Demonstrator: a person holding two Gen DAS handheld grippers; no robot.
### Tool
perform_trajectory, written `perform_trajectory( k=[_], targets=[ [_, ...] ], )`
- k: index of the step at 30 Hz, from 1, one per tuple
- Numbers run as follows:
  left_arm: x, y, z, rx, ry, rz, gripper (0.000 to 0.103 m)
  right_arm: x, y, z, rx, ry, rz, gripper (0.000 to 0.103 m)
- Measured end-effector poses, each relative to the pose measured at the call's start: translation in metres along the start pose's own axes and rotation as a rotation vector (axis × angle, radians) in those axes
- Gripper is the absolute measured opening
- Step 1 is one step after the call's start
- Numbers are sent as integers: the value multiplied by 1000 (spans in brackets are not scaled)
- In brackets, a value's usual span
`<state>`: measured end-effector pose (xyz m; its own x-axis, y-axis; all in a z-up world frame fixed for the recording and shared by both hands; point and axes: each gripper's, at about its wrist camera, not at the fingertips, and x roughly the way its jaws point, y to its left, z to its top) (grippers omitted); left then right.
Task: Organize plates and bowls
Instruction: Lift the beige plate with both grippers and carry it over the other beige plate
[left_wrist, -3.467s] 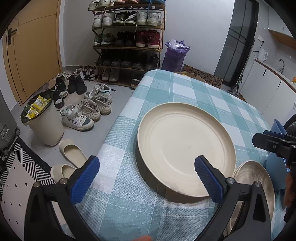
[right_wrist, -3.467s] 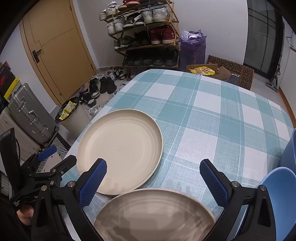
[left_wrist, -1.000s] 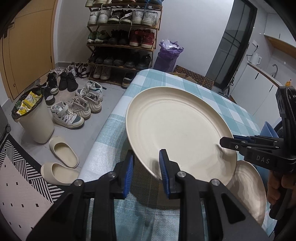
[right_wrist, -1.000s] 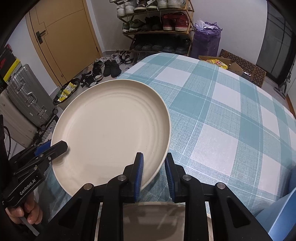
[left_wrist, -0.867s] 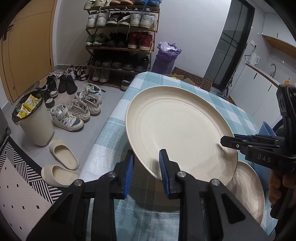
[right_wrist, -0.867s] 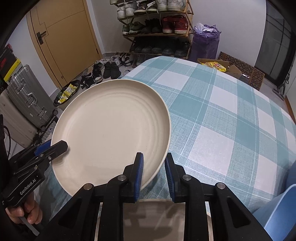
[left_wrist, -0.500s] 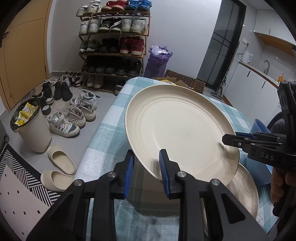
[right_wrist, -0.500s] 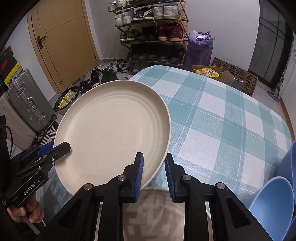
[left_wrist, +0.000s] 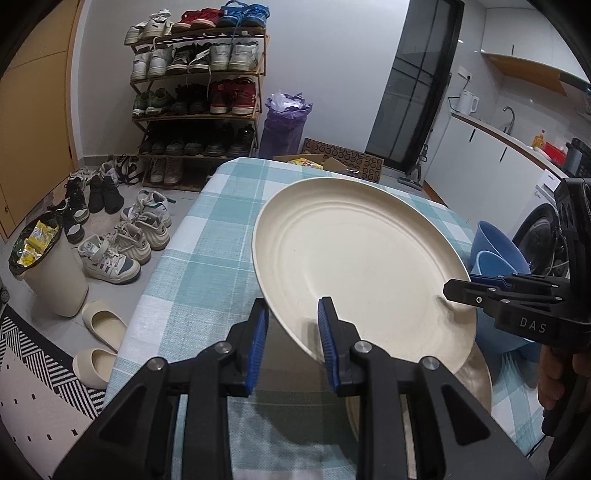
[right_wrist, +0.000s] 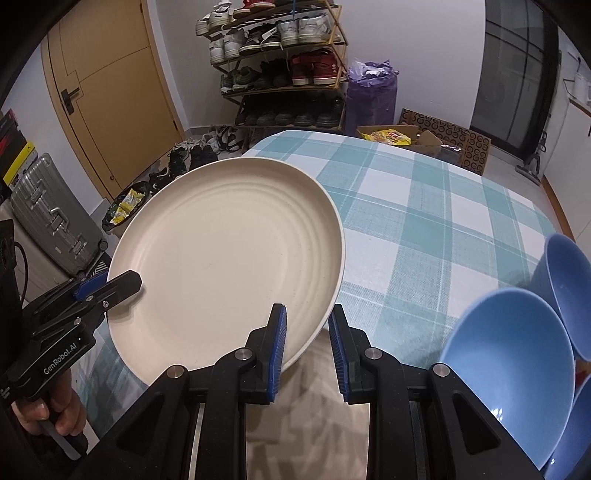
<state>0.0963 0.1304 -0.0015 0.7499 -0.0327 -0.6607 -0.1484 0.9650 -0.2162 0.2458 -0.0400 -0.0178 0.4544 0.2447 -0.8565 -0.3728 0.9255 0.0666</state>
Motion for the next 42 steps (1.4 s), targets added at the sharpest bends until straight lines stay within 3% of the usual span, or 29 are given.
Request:
perform_trajectory(
  k=[12,42],
  targets=[
    [-11,-32,-15,74,9,-2,26,-22,-20,-34,47,-9,-6,24],
    [-18,-65,-56,168,60,11,26,-37,-25,-103,61,37,-35,24]
  ],
)
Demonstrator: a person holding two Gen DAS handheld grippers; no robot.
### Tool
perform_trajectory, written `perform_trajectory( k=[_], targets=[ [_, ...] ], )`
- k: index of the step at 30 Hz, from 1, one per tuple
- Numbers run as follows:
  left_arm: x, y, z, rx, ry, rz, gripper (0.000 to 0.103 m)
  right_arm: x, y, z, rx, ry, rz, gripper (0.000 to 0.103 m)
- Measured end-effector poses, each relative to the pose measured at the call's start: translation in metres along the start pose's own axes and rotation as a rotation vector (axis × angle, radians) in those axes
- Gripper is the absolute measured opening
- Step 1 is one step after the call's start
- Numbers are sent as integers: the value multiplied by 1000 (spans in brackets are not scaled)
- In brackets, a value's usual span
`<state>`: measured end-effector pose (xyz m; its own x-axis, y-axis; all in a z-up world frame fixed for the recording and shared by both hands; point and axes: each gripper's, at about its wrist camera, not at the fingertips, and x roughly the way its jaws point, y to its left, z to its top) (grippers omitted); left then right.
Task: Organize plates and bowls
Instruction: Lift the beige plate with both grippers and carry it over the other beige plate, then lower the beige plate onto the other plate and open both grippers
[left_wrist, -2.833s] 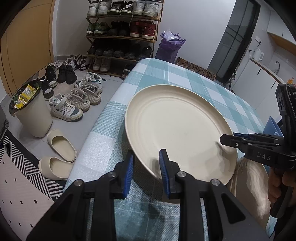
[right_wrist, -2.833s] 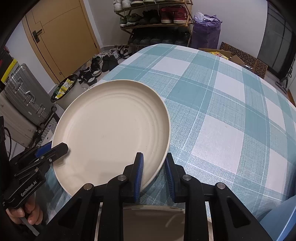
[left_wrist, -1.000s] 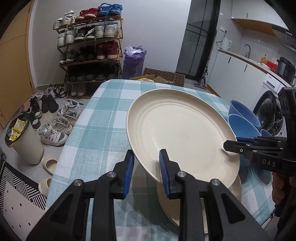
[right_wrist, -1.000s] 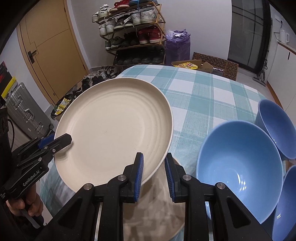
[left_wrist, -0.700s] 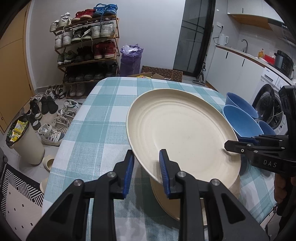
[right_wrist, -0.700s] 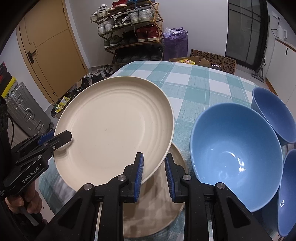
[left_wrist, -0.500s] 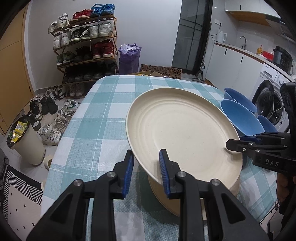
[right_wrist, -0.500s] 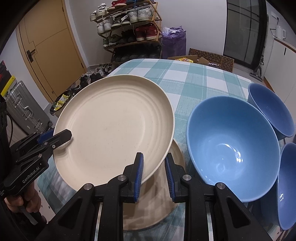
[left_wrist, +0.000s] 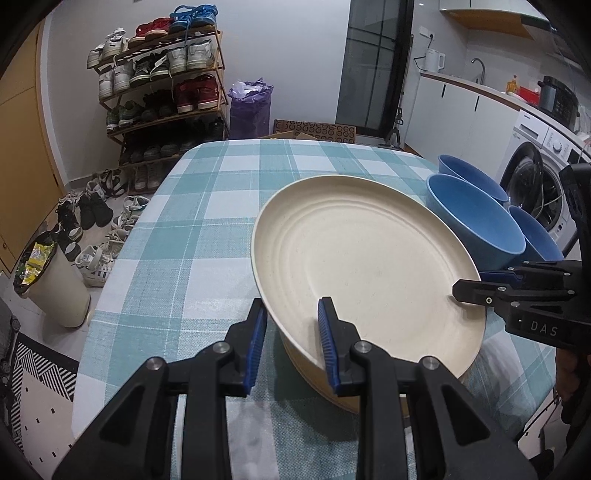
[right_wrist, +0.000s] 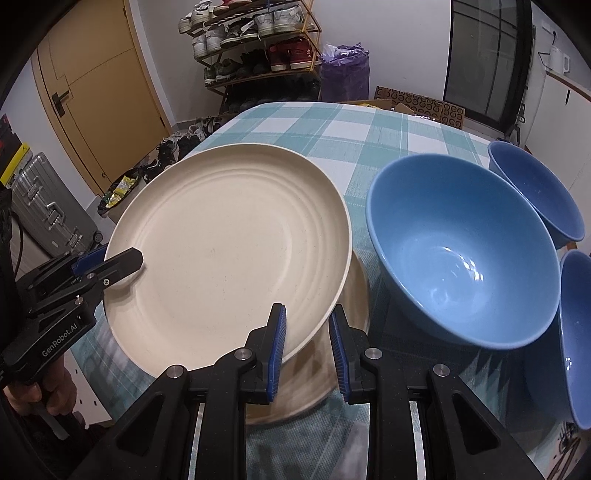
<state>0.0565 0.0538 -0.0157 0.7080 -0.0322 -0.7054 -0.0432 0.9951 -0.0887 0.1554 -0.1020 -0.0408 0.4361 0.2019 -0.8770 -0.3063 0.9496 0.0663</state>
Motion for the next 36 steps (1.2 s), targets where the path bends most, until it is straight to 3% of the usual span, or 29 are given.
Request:
perform_trajectory(
  k=[23,36],
  targets=[
    [16,-21,-16,93,58,53,27,5,2,-25,-43,50,-89,25],
    [20,-32,-21,172,78,94,41,8,12,-28,-104,79,-137,28]
  ],
)
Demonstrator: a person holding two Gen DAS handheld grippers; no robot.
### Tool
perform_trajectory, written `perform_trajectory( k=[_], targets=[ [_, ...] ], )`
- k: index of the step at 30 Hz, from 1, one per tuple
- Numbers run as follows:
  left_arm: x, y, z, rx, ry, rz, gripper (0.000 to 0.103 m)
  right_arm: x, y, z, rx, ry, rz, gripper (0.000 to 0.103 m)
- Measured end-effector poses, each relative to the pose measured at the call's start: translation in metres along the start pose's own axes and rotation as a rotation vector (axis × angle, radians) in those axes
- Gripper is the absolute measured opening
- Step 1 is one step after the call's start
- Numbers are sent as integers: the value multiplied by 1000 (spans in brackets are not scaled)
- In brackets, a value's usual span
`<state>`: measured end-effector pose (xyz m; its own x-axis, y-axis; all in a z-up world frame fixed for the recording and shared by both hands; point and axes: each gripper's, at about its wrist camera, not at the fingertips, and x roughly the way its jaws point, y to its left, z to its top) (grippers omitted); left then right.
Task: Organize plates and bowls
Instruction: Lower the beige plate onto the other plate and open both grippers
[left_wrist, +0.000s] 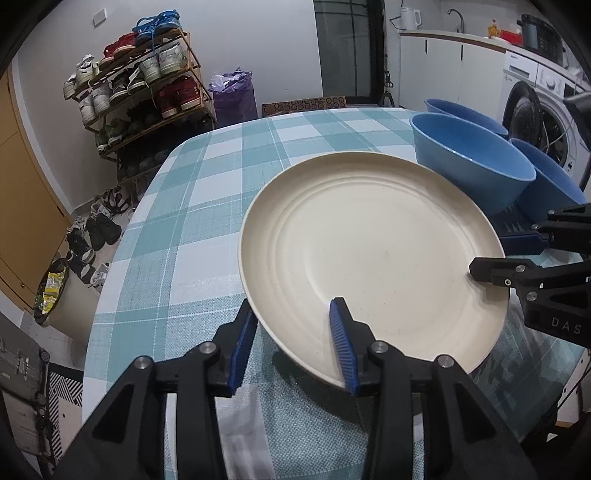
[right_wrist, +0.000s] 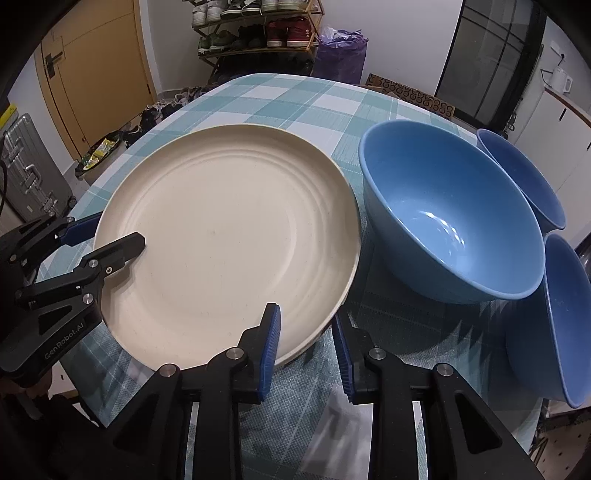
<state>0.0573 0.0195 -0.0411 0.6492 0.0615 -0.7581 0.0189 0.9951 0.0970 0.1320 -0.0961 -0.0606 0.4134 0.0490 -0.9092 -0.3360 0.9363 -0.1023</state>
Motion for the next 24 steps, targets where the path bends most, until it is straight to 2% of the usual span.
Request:
perform_trajectory(
  k=[6,10,14,20,23,24],
  targets=[
    [6,-5,-2,33,20,36,43,2,5,1,-29,-7,-51,31],
    [8,-7,-3,55,25,48,50,7,7,-1,-58,4,-58,33],
    [5,-5,-2,42,19,14,52,6,4,-1,-61,-1,-42,36],
    [2,9,3,-29,3,-50,53,-8,1,-1,-60,-57,13,54],
    [-3,20,5,-94,-12,-114,54,-13,2,1,-66,-90,30,61],
    [-5,22,6,-110,-18,-130,58,-13,2,1,-68,-93,39,65]
  ],
)
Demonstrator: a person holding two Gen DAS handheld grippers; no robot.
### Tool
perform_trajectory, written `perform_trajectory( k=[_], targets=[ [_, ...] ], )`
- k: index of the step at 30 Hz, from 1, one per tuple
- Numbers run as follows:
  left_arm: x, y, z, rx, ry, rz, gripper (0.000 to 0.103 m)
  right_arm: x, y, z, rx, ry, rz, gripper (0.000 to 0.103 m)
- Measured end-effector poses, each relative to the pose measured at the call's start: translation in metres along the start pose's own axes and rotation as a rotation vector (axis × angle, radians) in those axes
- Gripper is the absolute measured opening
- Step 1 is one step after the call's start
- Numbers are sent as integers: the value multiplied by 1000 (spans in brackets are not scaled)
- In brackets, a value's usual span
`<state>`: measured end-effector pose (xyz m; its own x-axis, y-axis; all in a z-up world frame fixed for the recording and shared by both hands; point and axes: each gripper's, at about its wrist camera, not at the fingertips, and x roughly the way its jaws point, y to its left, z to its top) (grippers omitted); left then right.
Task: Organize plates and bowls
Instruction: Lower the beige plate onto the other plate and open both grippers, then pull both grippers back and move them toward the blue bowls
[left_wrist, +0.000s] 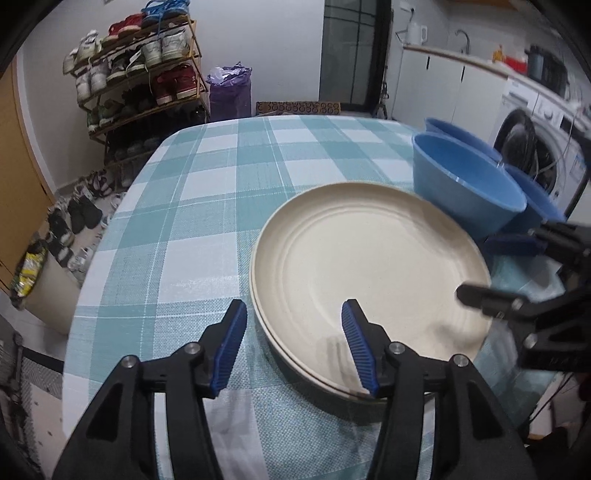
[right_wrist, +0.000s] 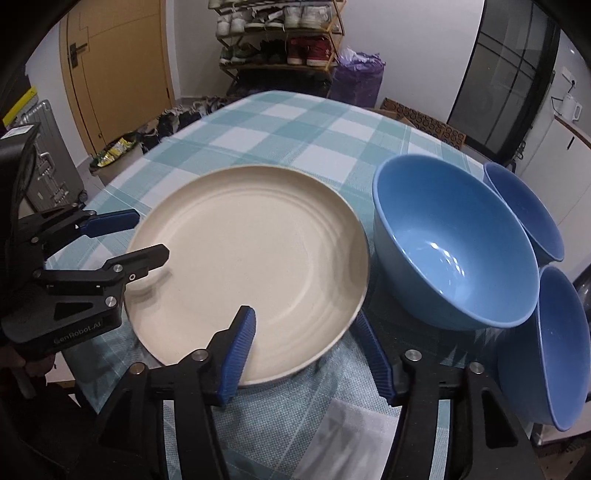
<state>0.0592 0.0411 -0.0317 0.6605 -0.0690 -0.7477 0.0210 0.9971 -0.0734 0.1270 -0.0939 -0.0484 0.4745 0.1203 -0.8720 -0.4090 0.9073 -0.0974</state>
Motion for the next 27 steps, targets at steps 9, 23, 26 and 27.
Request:
perform_trajectory(
  k=[9,23,26,27],
  targets=[
    [-13,-1,6,-37,-39,-84,89,-13,-8,-1,23,-25,151,80],
    [-36,-45,53,27,-129,-121,103,-98,-81,-4,115,-215,123,102],
    [-40,-57,70,50,-153,-121,103,-114,-103,-2,153,-245,84,102],
    [-40,-63,77,62,-167,-117,103,-119,-110,-1,164,-256,74,102]
  ],
)
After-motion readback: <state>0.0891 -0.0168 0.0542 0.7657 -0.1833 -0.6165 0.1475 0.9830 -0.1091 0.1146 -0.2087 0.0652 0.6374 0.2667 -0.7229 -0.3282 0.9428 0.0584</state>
